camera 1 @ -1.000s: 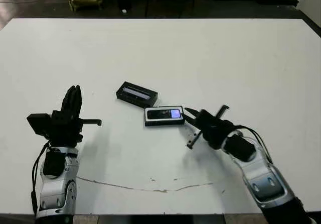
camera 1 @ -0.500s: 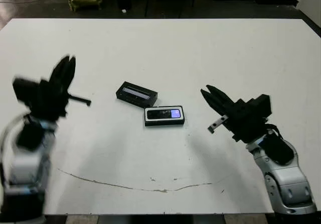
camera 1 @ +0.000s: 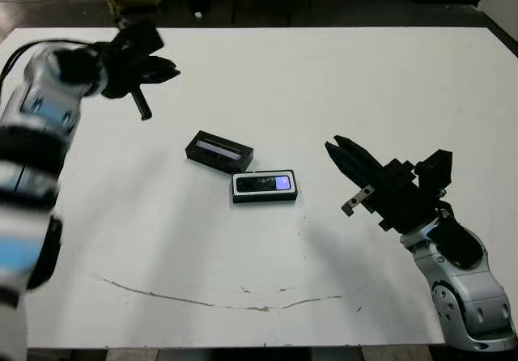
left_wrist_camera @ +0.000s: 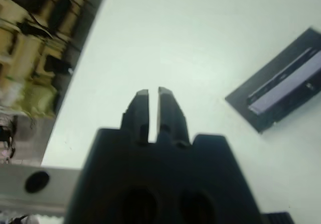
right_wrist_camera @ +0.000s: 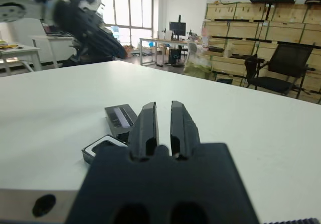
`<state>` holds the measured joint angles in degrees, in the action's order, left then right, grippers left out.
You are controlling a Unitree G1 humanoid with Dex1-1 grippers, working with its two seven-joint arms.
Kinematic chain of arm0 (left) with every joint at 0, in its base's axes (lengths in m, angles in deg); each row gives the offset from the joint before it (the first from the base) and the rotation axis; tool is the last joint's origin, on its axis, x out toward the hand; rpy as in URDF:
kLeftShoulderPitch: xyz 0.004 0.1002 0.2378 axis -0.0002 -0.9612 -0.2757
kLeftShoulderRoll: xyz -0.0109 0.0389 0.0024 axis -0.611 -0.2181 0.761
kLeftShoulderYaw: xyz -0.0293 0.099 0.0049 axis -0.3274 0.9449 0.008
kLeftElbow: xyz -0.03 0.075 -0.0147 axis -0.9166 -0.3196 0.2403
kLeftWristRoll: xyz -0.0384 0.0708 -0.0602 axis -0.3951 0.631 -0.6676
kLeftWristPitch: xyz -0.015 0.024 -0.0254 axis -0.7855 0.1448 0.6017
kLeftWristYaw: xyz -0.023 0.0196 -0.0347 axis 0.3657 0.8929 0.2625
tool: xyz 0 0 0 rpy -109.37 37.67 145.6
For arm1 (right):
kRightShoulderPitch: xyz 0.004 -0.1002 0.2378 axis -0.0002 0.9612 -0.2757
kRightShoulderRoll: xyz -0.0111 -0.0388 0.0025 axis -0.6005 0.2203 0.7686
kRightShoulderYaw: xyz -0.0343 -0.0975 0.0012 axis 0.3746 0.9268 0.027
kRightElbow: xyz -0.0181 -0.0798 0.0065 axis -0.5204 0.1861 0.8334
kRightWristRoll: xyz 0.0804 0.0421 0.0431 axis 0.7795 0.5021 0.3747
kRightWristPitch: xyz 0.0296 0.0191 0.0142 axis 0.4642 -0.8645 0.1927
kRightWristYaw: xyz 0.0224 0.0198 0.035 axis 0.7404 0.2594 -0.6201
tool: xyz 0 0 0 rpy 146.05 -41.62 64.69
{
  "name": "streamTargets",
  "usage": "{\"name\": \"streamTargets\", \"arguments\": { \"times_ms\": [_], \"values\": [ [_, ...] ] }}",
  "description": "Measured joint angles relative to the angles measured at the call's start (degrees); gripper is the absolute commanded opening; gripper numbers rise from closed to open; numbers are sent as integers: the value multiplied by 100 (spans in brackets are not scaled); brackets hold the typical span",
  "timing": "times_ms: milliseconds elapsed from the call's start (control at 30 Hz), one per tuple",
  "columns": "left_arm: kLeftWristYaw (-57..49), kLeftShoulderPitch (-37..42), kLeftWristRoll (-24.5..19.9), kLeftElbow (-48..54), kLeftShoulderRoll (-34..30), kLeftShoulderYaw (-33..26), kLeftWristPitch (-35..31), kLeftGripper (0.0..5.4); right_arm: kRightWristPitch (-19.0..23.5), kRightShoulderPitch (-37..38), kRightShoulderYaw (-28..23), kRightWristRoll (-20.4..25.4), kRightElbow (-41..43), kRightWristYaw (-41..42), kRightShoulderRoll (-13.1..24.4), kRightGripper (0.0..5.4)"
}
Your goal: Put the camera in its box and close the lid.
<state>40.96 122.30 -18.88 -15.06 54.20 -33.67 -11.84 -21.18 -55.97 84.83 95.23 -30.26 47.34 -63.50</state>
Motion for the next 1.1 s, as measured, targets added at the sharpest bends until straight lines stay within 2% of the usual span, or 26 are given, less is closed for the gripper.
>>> {"name": "streamTargets", "arguments": {
  "times_ms": [133,367,633,1100],
  "values": [
    [-315,346,433,-721,377,256,155,0,-93,55,28,-44,-41,-11,-3,1],
    [-1218,365,992,-1047,751,504,328,0,-165,127,65,-66,-86,-19,-61,1],
    [-1660,307,1205,-1077,946,647,836,0,-205,195,201,-120,-131,-53,-153,1],
    [-1123,203,1473,-1247,1263,865,666,0,-324,311,263,-160,-238,-106,-191,1]
  ]
}}
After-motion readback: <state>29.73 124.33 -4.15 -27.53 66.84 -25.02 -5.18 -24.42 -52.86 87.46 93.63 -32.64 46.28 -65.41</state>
